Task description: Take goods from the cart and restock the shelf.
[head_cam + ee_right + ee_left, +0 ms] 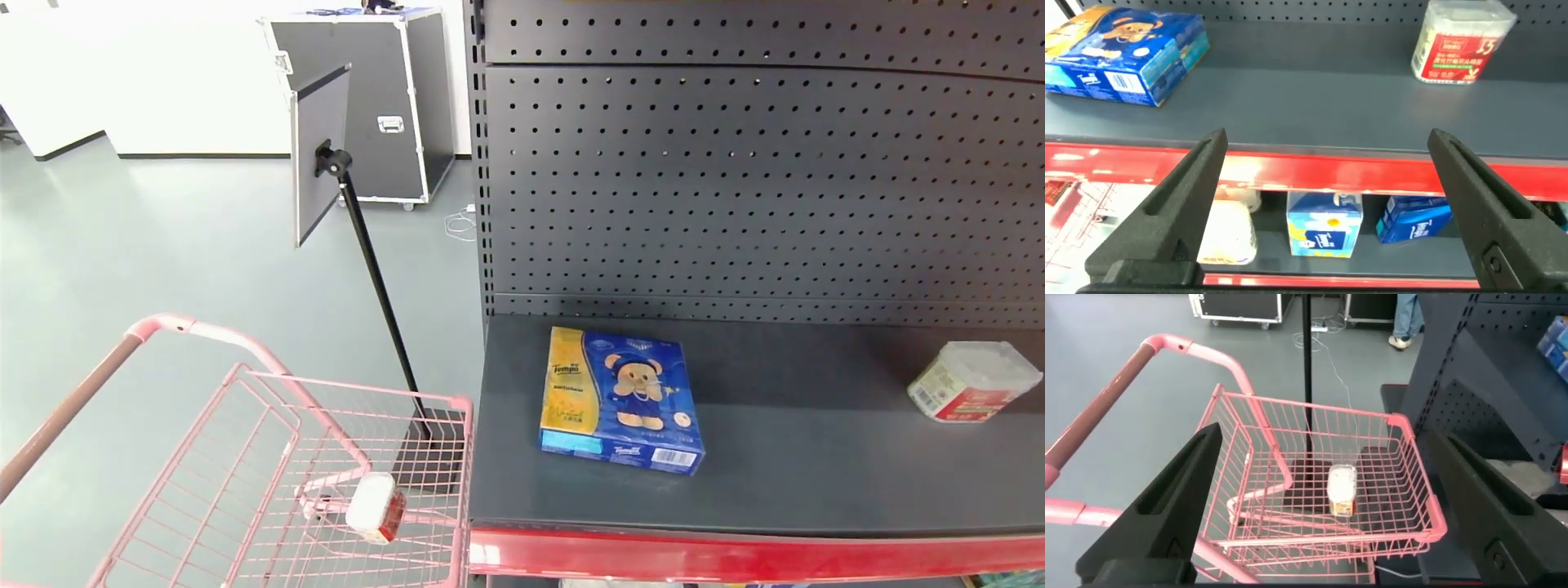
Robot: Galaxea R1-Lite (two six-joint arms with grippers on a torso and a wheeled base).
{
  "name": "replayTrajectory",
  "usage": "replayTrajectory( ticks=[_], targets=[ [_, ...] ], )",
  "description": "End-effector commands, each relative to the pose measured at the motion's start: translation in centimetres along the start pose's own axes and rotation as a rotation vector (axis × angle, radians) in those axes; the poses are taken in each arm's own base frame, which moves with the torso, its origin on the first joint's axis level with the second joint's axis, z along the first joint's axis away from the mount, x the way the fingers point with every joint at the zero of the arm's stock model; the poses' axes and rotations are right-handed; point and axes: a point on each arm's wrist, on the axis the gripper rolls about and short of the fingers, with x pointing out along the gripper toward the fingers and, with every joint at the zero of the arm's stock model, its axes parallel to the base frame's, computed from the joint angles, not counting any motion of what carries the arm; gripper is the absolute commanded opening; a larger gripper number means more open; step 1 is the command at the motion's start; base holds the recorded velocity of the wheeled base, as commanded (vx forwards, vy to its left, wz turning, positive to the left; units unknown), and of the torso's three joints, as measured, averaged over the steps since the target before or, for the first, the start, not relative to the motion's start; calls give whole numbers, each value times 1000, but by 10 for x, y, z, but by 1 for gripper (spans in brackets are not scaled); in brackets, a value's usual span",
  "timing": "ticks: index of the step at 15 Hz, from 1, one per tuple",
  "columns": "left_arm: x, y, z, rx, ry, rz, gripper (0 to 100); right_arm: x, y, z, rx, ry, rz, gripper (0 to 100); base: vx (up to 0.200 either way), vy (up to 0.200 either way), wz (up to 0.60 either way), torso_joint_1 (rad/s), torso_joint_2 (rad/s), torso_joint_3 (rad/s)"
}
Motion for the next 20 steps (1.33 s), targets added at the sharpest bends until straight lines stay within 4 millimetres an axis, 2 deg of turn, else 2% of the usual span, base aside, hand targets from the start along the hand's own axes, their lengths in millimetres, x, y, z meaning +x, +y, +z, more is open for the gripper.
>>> replayTrajectory(
  ticks=[1,2,7,13,20],
  targets=[
    [0,0,0,0,1,0,100,0,0,0,0,1,0,100,-200,0,0,7,7,2],
    [0,0,0,0,1,0,100,0,0,0,0,1,0,100,-200,0,0,2,7,2],
    [0,0,0,0,1,0,100,0,0,0,0,1,0,100,0,0,0,0,0,0],
    [0,0,0,0,1,0,100,0,0,0,1,1,-2,100,0,200,0,8,6,2],
    [0,0,0,0,1,0,100,0,0,0,4,1,0,100,0,0,0,0,0,0]
  ],
)
